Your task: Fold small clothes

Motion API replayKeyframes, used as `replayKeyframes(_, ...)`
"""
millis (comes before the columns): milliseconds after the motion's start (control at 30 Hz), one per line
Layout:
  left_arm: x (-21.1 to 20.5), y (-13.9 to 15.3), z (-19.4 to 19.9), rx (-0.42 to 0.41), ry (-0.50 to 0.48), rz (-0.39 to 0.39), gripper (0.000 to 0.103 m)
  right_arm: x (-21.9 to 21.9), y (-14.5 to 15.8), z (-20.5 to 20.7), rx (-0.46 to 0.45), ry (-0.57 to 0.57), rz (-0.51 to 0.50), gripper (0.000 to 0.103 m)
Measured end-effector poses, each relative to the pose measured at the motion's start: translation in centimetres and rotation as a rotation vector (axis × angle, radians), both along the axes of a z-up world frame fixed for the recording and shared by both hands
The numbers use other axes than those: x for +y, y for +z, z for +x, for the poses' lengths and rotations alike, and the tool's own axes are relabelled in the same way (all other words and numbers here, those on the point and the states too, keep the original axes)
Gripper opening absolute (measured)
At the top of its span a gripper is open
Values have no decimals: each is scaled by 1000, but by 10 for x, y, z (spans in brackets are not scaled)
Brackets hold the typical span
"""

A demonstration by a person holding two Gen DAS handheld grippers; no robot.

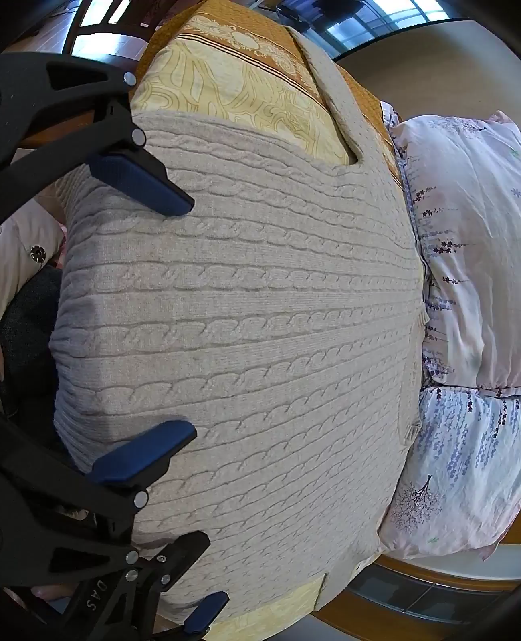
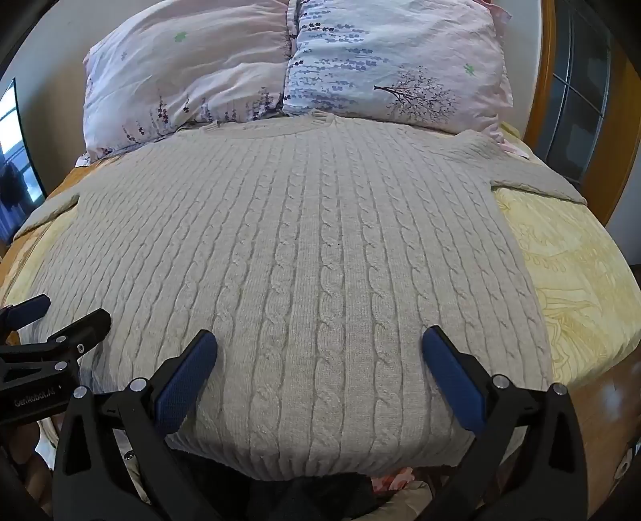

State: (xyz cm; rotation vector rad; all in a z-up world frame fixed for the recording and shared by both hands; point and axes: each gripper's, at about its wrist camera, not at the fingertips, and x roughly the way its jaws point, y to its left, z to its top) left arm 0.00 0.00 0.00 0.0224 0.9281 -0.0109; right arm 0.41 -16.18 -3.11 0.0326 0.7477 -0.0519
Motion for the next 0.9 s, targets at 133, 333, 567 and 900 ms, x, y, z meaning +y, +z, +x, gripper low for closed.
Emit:
replayKeyframes(133,0,0,0,-1,-1,1,101,0,1,0,1,-1,-1,102)
replayKeyframes(333,0,0,0,-1,-1,1,101,-1,2,0,1,-1,0,102)
replayKeyframes(567,0,0,0,0,0,1,101,0,2,0,2,-1,-1,102)
replayKeyframes(900,0,0,0,0,0,1,101,-1,1,1,2,0,-1,102)
